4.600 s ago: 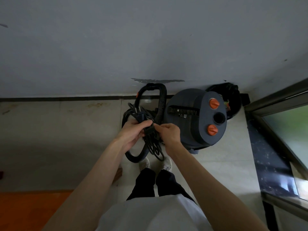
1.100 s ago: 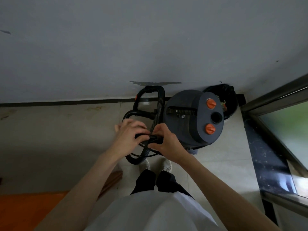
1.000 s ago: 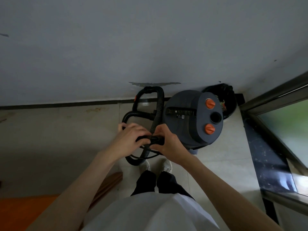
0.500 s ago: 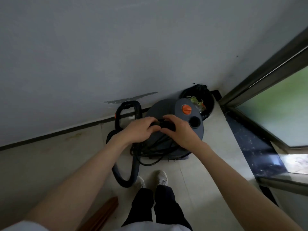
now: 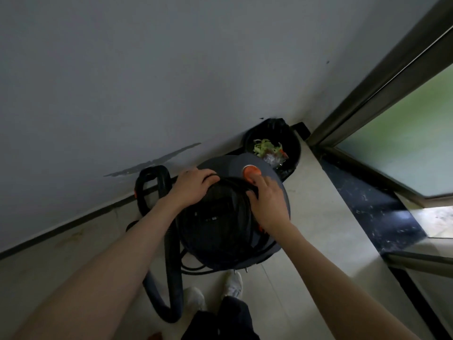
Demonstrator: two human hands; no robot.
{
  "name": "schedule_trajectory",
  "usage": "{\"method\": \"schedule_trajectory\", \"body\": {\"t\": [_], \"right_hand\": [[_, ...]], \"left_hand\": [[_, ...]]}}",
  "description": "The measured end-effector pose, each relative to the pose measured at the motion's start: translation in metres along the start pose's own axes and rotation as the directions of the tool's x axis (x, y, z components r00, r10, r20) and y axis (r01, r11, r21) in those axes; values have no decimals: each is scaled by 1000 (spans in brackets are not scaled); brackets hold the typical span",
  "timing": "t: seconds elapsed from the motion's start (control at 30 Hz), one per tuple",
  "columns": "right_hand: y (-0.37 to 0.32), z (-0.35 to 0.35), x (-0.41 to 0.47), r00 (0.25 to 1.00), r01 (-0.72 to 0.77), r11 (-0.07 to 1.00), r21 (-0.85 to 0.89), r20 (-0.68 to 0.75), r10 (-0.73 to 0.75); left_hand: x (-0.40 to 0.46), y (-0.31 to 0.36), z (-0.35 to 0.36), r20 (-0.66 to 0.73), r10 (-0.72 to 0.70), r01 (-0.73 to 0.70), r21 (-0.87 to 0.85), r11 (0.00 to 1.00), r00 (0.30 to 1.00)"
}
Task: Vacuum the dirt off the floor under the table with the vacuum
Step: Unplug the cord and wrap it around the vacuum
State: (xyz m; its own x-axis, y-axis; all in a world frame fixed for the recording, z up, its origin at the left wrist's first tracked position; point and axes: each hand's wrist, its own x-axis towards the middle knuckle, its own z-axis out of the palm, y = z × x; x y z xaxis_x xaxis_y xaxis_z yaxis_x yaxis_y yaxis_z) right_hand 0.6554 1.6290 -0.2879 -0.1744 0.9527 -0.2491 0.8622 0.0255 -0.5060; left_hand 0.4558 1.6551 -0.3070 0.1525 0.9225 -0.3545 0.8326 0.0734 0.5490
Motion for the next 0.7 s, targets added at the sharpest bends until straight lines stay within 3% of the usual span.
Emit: {"method": "schedule_trajectory", "body": {"t": [0.1, 0.17, 0.27, 0.37, 0.5, 0.7], "right_hand": [[7, 27, -24, 995, 2, 991, -134, -95, -15], [10, 47, -41, 997, -2, 966, -257, -77, -18], [15, 68, -50, 996, -79, 952, -297, -62, 63], [15, 75, -46, 981, -181, 942, -282, -113, 155], [14, 80, -43, 974, -221, 944, -245, -107, 200], [21, 74, -42, 970, -238, 942, -235, -113, 216]], "left_hand": [[-4, -14, 20, -76, -46, 41, -67, 997, 996], [-10, -17, 28, -163, -2, 4, 10, 1000, 987], [-28, -16, 38, -290, 281, -181, 329, 927, 915], [-52, -25, 59, -176, 488, -342, 516, 785, 855], [-60, -40, 76, -66, 412, -290, 612, 736, 909], [-51, -33, 81, -97, 411, -280, 589, 758, 906]]}}
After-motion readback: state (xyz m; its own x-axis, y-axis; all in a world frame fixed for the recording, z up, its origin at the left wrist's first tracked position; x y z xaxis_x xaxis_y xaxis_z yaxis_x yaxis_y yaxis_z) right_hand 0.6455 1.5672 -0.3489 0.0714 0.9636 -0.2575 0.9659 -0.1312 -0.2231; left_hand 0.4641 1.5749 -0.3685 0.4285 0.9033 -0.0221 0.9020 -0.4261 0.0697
